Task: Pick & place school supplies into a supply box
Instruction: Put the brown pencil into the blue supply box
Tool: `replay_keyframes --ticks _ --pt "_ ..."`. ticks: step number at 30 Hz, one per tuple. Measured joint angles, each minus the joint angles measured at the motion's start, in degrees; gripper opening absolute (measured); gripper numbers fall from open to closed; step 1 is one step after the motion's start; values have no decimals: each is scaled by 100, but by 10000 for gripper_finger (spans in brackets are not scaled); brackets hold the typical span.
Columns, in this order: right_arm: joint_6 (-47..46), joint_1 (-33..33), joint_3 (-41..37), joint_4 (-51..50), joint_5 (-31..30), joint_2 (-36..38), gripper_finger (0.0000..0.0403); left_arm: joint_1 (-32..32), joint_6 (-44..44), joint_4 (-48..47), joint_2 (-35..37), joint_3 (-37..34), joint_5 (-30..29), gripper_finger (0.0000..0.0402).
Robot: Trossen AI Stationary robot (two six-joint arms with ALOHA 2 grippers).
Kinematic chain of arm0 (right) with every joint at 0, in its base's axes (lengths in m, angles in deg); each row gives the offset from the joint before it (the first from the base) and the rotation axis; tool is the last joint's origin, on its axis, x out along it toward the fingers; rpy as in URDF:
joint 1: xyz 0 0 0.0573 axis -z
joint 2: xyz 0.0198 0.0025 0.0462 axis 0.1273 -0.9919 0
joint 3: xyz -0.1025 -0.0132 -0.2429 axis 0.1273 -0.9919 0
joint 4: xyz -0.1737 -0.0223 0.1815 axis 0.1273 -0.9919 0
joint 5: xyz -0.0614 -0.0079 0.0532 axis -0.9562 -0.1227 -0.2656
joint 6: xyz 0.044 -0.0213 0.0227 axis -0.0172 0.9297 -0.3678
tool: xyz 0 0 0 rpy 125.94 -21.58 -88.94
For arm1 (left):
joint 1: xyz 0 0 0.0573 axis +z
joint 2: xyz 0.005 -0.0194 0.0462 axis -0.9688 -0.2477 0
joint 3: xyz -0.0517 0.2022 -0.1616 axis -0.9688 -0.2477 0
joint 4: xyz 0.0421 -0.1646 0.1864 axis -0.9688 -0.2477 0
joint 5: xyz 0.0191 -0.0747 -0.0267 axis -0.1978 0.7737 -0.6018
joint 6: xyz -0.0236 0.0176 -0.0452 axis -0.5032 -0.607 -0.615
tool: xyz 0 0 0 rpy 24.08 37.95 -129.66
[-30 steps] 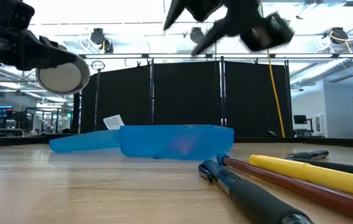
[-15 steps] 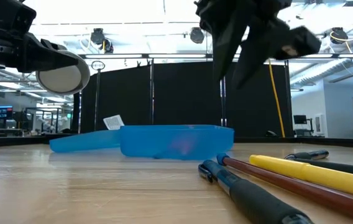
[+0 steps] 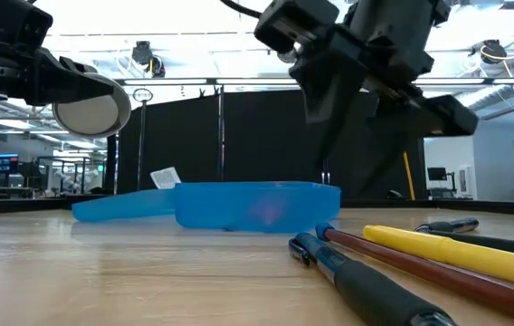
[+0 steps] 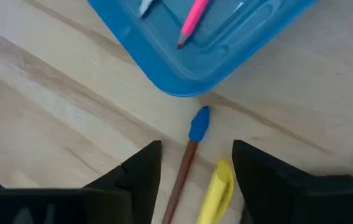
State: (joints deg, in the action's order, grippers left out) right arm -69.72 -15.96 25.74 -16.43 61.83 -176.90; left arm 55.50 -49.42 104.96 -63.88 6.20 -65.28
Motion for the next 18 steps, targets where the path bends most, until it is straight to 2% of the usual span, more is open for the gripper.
replay_keyframes --ticks 4,7,14,18 --pt "20 3 46 371 25 -264 191 0 21 -4 0 0 -2 37" --pt "87 5 374 349 250 -634 191 0 23 -33 0 0 -28 37" --pt "272 -8 1281 -1241 295 -1124 191 0 10 -44 -4 0 -50 37" --pt "144 -8 1362 -1698 296 -1113 185 0 -1 -42 -4 0 -49 37"
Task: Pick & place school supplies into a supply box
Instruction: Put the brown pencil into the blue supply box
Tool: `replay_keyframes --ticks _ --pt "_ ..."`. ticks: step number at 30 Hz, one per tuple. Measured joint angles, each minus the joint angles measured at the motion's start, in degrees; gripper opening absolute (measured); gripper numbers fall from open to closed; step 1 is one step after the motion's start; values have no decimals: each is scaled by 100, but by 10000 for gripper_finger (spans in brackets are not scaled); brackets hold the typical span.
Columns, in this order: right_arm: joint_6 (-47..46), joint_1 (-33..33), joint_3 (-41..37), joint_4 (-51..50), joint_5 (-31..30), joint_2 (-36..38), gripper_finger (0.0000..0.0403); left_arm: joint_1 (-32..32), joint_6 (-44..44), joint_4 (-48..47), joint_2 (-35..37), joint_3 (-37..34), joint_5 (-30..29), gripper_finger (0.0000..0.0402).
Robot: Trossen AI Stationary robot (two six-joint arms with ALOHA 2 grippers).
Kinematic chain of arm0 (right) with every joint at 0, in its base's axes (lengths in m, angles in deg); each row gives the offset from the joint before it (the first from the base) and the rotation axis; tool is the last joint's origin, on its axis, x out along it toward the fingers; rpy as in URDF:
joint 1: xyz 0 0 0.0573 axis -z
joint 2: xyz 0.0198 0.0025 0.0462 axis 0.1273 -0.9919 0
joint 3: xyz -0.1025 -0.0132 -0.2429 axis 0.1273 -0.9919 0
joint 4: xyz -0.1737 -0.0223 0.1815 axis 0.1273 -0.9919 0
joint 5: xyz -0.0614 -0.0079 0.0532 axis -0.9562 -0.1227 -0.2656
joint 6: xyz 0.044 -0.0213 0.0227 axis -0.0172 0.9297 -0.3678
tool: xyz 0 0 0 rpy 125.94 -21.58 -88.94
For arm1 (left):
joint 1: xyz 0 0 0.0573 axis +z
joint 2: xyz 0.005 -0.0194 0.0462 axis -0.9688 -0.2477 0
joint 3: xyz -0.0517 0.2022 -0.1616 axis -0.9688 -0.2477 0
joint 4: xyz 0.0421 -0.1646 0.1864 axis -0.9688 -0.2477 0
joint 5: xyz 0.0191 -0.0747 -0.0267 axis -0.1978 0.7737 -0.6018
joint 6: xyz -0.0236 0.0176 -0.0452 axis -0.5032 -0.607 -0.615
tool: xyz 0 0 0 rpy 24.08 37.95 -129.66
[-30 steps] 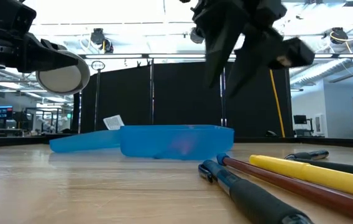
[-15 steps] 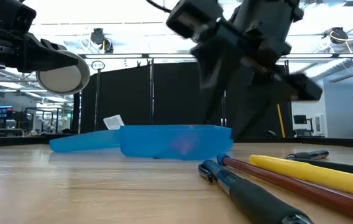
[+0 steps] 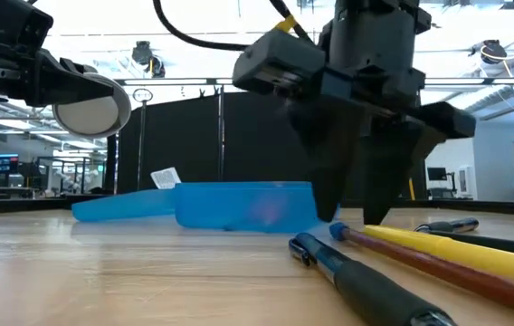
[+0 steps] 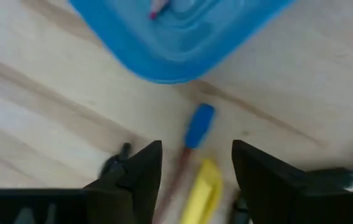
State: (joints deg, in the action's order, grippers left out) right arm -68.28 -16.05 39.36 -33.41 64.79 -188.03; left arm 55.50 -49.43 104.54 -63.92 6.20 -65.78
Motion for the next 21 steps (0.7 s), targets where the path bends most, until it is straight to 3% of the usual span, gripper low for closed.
replay_keyframes --ticks 12,21 --pt "136 -26 9 137 34 -229 135 0 -37 -4 0 0 16 37" --pt "492 18 9 120 26 -264 126 0 -66 -7 0 0 61 37"
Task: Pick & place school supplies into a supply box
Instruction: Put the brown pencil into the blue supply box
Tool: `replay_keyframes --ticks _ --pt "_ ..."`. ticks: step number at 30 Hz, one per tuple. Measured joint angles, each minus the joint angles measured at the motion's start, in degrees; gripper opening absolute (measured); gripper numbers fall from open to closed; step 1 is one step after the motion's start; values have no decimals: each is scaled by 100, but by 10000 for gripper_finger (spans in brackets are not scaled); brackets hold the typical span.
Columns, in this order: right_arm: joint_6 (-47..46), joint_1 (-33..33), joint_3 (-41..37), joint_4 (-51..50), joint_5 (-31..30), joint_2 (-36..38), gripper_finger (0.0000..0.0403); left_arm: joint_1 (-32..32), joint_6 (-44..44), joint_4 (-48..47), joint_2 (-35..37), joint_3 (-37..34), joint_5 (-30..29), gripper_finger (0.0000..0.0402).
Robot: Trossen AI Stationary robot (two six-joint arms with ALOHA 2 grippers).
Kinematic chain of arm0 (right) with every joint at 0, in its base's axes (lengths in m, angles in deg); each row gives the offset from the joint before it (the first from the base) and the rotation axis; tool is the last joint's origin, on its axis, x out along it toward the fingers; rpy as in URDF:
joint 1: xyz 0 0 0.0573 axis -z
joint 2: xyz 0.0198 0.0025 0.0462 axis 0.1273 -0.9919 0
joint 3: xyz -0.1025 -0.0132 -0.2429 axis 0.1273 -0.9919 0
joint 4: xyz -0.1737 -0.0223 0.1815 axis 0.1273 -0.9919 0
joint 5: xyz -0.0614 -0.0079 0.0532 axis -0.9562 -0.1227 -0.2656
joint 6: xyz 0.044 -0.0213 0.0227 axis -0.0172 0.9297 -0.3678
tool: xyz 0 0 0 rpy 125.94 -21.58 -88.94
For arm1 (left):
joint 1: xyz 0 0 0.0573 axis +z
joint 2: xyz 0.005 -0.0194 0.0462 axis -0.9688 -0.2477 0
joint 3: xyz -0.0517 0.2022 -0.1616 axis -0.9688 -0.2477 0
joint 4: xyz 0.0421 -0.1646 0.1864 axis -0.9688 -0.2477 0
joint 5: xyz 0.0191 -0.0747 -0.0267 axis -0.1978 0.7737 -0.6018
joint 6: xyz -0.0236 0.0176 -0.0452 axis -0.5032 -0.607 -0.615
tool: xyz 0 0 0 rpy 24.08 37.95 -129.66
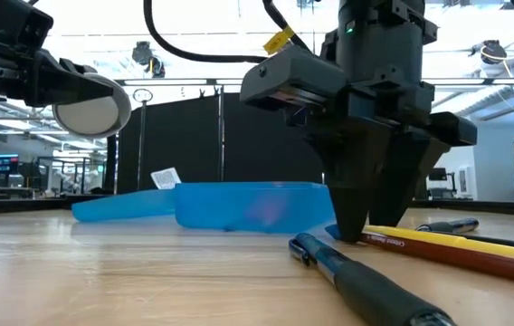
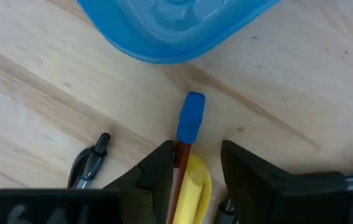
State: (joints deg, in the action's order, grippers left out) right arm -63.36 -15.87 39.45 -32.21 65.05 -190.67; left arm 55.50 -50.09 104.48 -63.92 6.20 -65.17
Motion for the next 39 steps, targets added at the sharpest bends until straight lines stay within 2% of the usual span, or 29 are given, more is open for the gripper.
replay_keyframes --ticks 4,11,15,19,23,29,39 --pt "264 8 -9 18 -87 50 131 0 -87 -2 0 0 6 37" --pt "635 179 -17 249 -371 109 169 0 -144 -7 0 0 15 37" --pt "709 222 -17 433 -308 109 176 0 -146 -60 0 0 17 37" --pt "578 182 -17 362 -272 111 167 0 -167 -160 0 0 15 37" --pt "545 177 -17 328 71 122 157 0 -169 -166 -2 0 15 37" --pt "504 175 -13 309 259 124 146 0 -230 -164 -2 0 15 37" --pt "455 83 -13 237 383 129 121 0 -240 -158 -2 0 15 37"
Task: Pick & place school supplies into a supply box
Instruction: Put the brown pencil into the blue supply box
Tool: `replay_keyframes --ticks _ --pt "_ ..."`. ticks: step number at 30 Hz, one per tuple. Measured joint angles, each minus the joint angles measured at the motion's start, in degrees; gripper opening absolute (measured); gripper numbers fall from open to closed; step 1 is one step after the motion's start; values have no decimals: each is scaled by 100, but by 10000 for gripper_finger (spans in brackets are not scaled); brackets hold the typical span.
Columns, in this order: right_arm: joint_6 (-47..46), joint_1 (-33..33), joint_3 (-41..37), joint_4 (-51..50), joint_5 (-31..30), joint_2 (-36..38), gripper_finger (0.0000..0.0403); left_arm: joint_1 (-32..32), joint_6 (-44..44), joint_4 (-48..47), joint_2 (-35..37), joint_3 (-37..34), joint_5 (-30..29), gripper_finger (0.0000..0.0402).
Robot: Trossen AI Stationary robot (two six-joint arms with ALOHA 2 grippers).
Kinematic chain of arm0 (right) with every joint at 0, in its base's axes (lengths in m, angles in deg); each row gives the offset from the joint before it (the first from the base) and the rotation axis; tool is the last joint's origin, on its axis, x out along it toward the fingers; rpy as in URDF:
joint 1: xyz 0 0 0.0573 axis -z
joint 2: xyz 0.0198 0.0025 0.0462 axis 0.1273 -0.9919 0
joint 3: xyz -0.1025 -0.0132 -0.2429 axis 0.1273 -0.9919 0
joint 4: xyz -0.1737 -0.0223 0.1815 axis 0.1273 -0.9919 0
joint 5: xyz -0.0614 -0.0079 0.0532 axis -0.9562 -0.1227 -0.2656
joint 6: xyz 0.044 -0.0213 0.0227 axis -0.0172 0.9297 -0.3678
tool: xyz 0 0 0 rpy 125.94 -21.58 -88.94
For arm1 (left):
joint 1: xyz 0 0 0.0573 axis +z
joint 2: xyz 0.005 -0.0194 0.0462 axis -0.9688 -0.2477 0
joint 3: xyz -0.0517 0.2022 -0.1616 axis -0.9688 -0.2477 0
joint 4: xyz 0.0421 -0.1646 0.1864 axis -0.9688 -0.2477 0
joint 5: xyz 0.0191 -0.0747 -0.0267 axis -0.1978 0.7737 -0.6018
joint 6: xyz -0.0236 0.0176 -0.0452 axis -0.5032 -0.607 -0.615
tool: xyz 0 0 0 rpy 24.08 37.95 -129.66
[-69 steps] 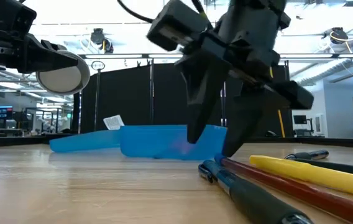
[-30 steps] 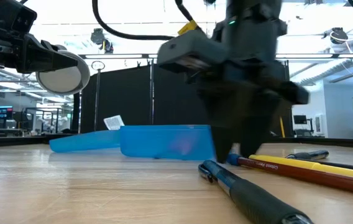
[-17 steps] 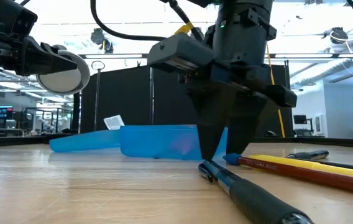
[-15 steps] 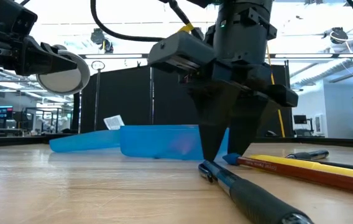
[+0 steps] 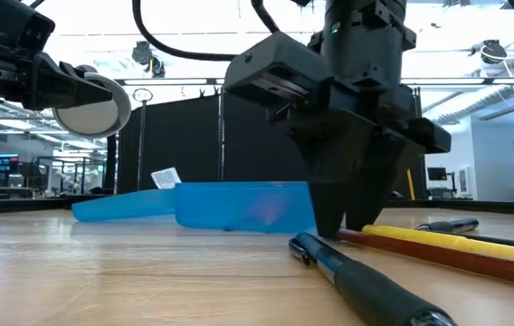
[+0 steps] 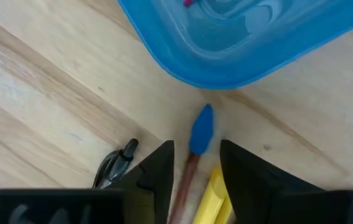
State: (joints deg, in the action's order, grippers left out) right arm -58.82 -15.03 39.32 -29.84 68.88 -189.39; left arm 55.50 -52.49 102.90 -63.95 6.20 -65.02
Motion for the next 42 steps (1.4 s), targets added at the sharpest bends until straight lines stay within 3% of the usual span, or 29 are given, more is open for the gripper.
replay_keyframes --ticks 15,22,28,38,42 --pt "613 103 16 203 -67 -162 14 0 -11 8 0 0 -2 37" --pt "580 101 7 169 -147 -57 10 -2 -11 6 0 0 -2 37" --pt "578 96 -6 552 -510 544 9 -2 -11 3 0 0 -2 37" --pt "379 99 4 1056 -1669 1243 8 -2 -35 3 0 1 0 37" --pt "-105 230 -7 996 -2162 1308 12 -2 -55 5 0 2 33 37"
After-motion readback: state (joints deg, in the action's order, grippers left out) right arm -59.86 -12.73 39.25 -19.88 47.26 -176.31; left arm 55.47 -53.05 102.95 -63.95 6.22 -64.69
